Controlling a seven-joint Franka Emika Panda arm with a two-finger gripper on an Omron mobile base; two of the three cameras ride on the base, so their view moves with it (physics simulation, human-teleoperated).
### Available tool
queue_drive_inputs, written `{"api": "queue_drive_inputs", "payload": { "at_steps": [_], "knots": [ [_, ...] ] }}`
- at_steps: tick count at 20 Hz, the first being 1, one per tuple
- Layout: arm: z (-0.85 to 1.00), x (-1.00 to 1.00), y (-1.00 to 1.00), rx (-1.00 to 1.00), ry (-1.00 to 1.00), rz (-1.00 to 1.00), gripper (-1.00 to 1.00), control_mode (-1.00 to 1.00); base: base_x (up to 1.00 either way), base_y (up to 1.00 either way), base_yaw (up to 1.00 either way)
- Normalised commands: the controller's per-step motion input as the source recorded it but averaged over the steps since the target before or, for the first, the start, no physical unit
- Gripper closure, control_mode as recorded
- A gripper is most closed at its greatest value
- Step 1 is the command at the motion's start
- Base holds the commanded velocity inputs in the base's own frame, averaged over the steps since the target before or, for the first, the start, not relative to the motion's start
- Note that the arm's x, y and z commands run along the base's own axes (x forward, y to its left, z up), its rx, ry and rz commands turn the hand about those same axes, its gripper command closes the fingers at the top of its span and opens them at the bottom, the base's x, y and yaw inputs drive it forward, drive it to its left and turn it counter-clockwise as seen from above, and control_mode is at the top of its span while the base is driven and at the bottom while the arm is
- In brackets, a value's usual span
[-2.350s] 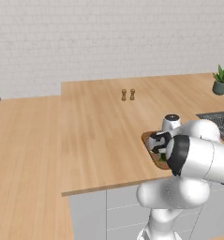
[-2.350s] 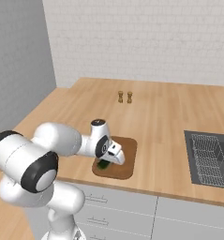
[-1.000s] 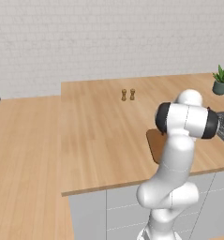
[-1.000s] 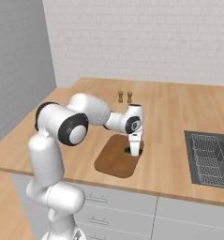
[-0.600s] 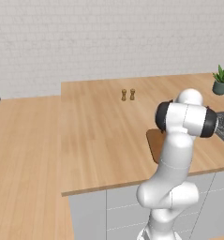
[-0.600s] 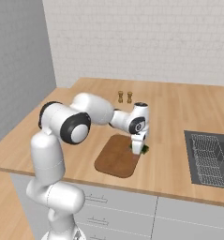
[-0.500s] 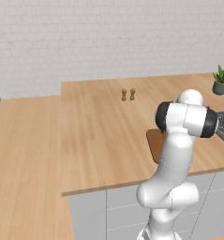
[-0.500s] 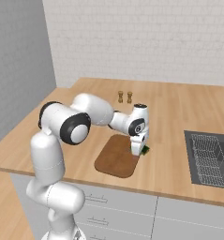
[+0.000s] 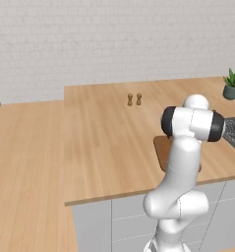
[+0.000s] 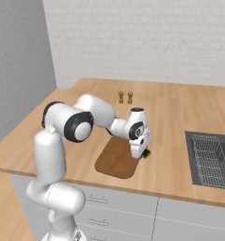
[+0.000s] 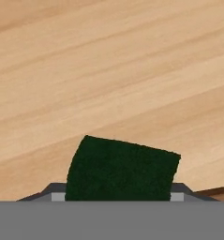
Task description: Pick up the sponge from the counter and clean the cutting board by briefly scrubbing or pressing down on the cutting board. Once finished, release the sponge.
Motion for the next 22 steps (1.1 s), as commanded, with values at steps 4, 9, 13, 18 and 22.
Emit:
{"api": "queue_drive_inputs", "payload": {
  "at_steps": [4, 9, 13, 18, 22],
  "knots": [
    [-0.01, 0.34, 0.04, 0.00, -0.02, 0.02, 1.00, -1.00, 0.00, 0.00, 0.00],
    [-0.02, 0.19, 0.48, -0.03, -0.05, 0.00, 1.00, -1.00, 0.00, 0.00, 0.00],
    [-0.21, 0.15, 0.59, -0.05, 0.00, 0.00, 1.00, -1.00, 0.00, 0.00, 0.00],
    [-0.20, 0.08, 0.36, -0.11, 0.07, 0.00, 1.00, -1.00, 0.00, 0.00, 0.00],
    [-0.02, 0.00, 0.18, -0.08, 0.01, -0.01, 1.00, -1.00, 0.00, 0.00, 0.00]
  ]
}}
